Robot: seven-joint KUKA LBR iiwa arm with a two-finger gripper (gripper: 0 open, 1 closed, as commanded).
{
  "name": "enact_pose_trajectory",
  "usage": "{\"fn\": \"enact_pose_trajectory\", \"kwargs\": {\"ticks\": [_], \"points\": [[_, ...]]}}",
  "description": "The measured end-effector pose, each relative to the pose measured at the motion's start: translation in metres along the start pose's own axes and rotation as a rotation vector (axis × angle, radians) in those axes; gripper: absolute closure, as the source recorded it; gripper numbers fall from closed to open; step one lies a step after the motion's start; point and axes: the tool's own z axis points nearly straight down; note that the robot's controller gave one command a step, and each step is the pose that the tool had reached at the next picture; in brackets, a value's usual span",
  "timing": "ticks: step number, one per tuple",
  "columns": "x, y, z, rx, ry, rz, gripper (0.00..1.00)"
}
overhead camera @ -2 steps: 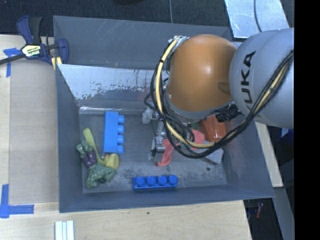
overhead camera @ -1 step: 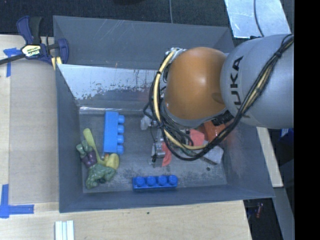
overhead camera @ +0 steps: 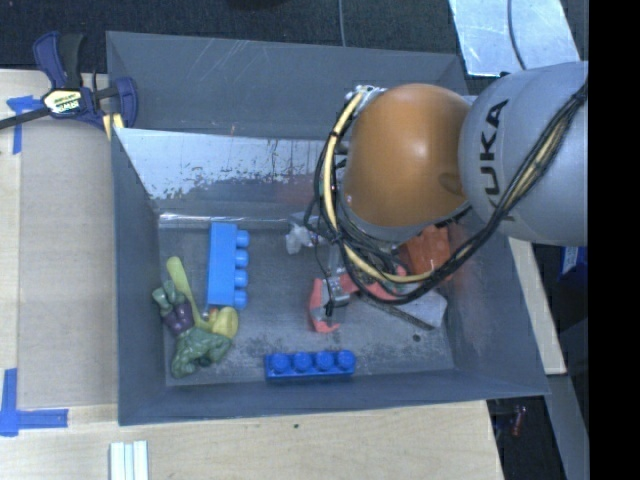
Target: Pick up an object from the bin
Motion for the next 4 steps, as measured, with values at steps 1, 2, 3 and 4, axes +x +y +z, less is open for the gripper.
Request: {"fn": "enact_pose_trajectory", "kwargs": {"ticks": [1, 2, 3, 4], "points": [[0.001, -0.019, -0.015, 0.0, 0.001, 0.298, 0.0], [-0.019, -0.053, -0.017, 0.0, -0.002, 0.251, 0.0], [0.011, -0.101, 0.001, -0.001, -0.002, 0.415, 0.0], [0.0, -0.121, 0.06, 0.001, -0.015, 0.246, 0.0]]}}
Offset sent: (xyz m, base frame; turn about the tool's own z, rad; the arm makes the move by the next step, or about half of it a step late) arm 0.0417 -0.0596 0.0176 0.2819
